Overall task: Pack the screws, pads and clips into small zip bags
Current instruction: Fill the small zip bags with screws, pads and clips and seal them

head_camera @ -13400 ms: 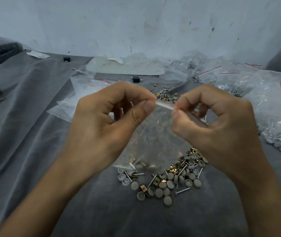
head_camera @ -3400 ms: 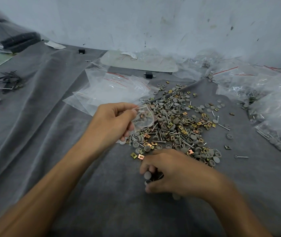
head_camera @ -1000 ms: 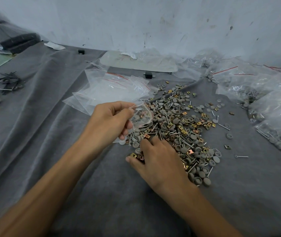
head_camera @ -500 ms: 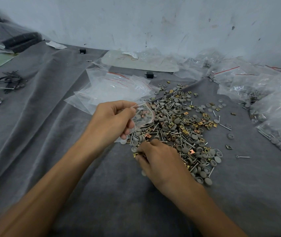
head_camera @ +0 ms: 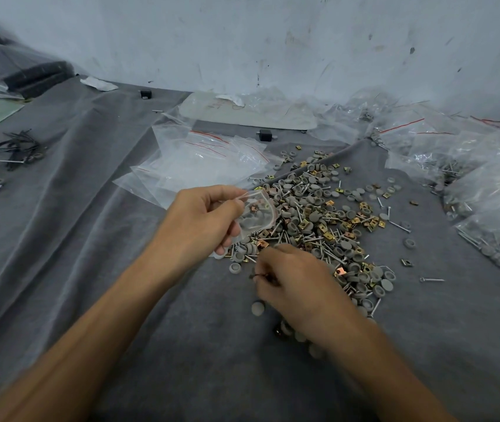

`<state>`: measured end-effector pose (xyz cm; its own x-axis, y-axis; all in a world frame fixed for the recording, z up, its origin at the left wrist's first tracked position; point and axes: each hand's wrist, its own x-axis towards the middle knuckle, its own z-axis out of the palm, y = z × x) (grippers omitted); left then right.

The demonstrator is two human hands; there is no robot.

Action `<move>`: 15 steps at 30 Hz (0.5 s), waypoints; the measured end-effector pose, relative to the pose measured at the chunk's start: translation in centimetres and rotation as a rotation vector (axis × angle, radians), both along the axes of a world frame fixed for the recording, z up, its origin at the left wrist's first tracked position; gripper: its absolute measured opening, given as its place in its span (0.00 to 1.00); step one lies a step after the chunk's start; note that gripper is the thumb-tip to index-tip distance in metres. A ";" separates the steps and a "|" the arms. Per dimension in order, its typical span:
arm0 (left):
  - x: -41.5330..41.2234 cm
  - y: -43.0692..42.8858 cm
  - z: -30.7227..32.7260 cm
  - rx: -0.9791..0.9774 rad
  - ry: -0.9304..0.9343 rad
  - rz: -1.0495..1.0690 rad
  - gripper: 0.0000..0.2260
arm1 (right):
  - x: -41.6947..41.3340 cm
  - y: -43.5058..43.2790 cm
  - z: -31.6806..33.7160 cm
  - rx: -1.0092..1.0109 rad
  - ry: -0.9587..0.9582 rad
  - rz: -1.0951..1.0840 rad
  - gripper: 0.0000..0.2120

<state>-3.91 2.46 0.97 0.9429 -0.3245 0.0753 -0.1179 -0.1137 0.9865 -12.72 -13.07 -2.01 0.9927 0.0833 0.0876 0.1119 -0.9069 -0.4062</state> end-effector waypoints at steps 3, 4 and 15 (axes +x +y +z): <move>0.1 0.0 -0.3 0.031 -0.020 -0.024 0.08 | 0.1 -3.0 1.1 0.136 -0.040 -0.132 0.05; 0.1 0.0 -0.4 0.050 -0.031 -0.033 0.08 | 0.0 -3.9 1.5 0.211 -0.069 -0.163 0.05; -0.4 -0.5 -1.5 0.222 -0.180 -0.146 0.10 | 1.0 -2.4 0.8 0.353 -0.419 -0.185 0.04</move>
<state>-4.32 1.94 -0.55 0.8629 -0.4830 0.1485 -0.3189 -0.2927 0.9014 -11.75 -15.51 -1.21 0.8623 -0.1944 0.4676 0.1809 -0.7443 -0.6429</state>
